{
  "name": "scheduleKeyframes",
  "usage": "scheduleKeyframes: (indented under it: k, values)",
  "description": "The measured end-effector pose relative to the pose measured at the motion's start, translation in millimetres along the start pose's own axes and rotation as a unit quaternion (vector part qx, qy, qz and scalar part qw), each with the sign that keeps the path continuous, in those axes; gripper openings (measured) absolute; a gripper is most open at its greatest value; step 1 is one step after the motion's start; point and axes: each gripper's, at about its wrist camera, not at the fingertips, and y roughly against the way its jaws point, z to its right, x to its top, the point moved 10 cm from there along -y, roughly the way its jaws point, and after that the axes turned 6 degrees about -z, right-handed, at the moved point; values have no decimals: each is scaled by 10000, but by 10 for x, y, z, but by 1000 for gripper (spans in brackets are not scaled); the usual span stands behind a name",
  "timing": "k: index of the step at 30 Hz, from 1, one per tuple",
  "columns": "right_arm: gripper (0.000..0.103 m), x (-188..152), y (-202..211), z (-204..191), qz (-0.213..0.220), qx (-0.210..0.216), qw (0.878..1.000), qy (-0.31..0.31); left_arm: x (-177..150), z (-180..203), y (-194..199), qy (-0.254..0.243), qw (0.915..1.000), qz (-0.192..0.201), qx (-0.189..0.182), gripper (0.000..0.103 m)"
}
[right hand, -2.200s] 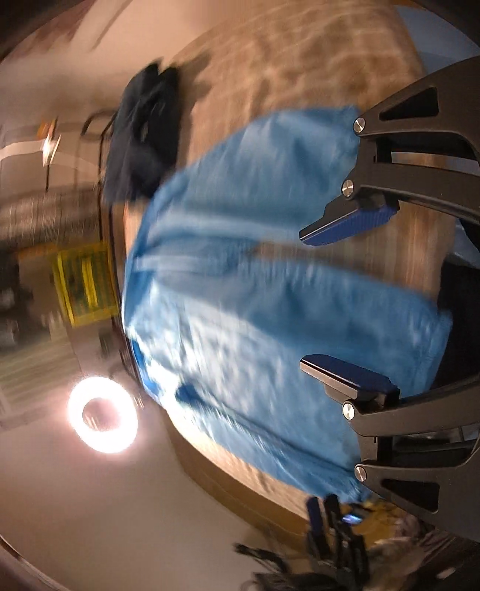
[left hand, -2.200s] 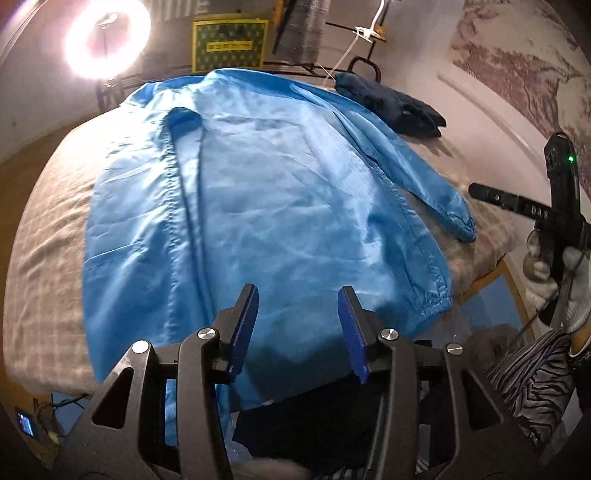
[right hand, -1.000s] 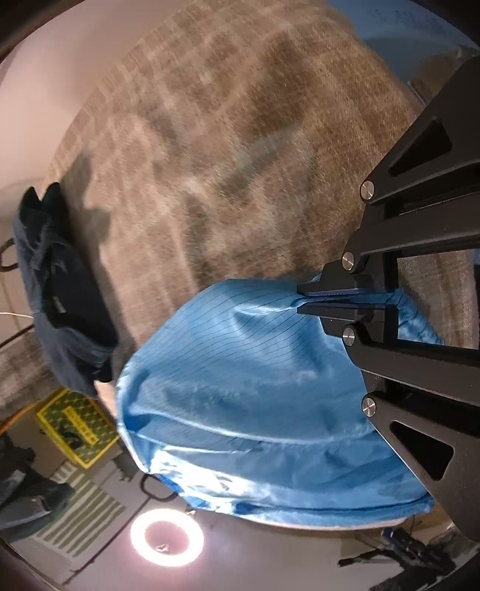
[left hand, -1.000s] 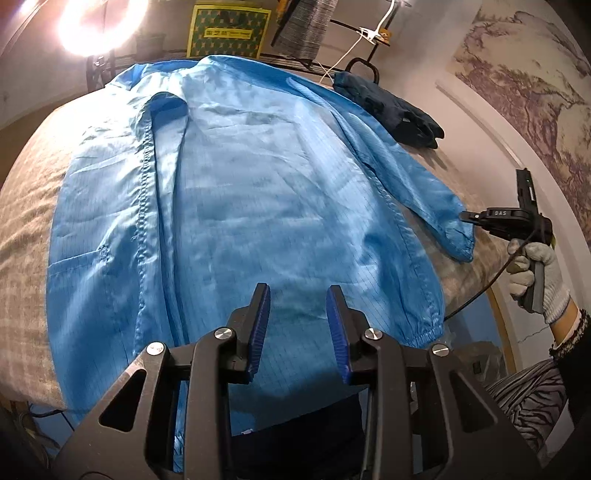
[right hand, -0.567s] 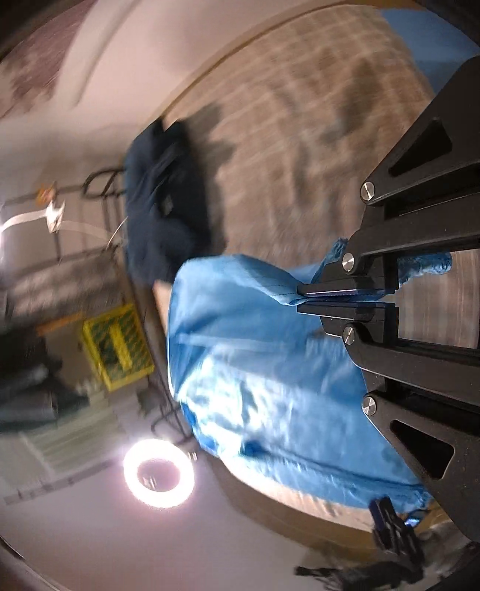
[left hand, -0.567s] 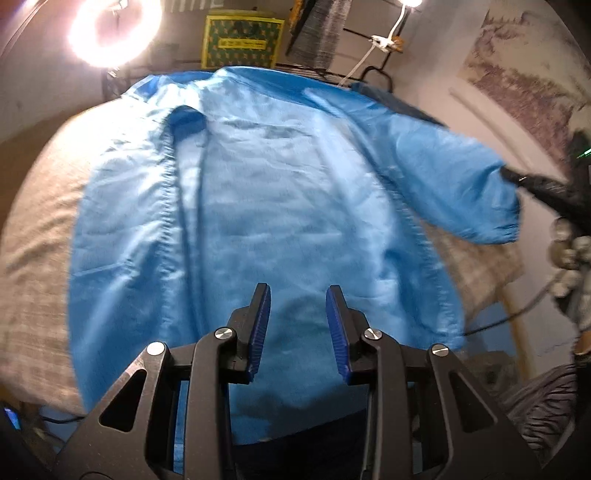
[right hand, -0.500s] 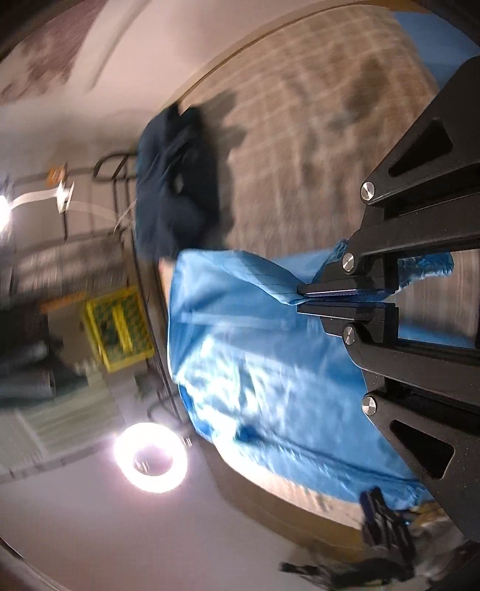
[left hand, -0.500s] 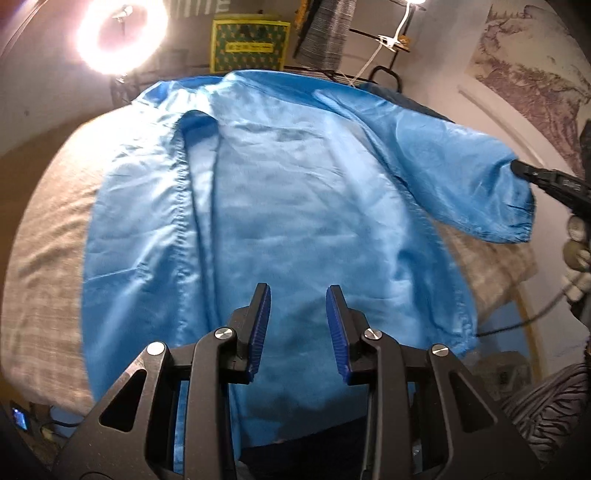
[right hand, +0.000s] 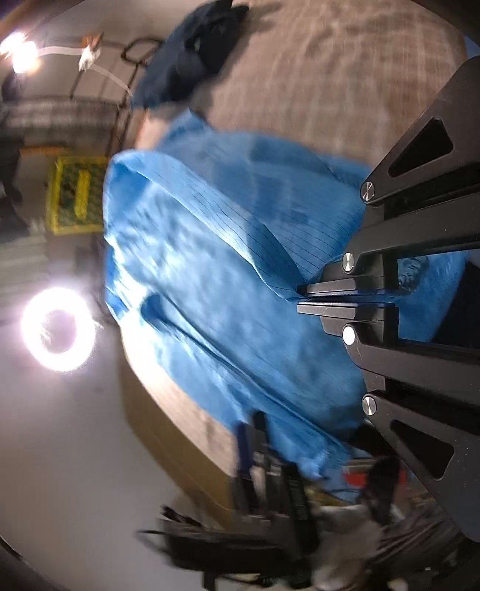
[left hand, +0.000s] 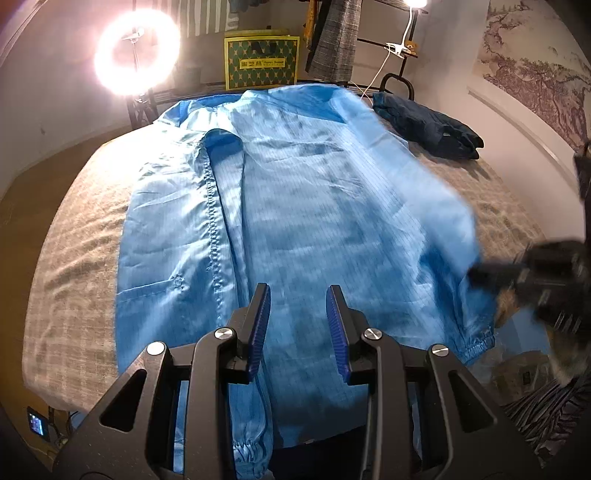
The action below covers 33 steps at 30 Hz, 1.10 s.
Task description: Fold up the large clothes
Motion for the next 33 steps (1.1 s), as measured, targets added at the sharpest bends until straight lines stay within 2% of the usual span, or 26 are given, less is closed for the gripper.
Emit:
scheduleKeyframes:
  k: [4, 8, 13, 15, 17, 19, 22, 24, 28, 29, 30, 31, 33]
  values:
    - [1, -226, -315, -304, -433, 113, 9979, 459, -6, -27, -15, 38, 10000, -30, -3, 32]
    - [1, -396, -474, -402, -693, 215, 9954, 619, -23, -69, -62, 143, 9998, -112, -42, 32]
    - [2, -530, -510, -513, -823, 503, 9920, 819, -64, -20, -163, 317, 9985, -295, -344, 32]
    - [4, -580, -475, -540, -883, 704, 9898, 863, -96, 45, -229, 423, 9962, -452, -611, 32]
    - [6, -626, -406, -526, -877, 805, 9892, 860, -140, 142, -294, 571, 9918, -645, -939, 40]
    - [6, -641, -276, -437, -782, 968, 9899, 677, -165, 248, -349, 711, 9865, -782, -1251, 53]
    - [6, -608, -24, -168, -462, 1213, 9915, 111, -201, 413, -435, 800, 9789, -1013, -1583, 53]
    - [7, -601, 95, 139, -282, 1116, 9924, -427, -245, 538, -529, 801, 9748, -1196, -1706, 53]
    - [7, -743, 118, 622, -261, 1134, 9837, -1369, -351, 700, -703, 812, 9678, -1533, -1822, 53]
    - [7, -783, 83, 686, -318, 1173, 9805, -1546, -388, 716, -749, 808, 9675, -1611, -1771, 52]
    - [8, -833, 33, 728, -398, 1251, 9765, -1710, -424, 728, -794, 799, 9673, -1678, -1728, 42]
    - [10, -869, -5, 732, -459, 1339, 9736, -1789, -448, 729, -824, 795, 9672, -1718, -1695, 24]
    - [21, -921, -113, 701, -627, 1459, 9698, -1849, -484, 713, -852, 759, 9688, -1703, -1632, 8]
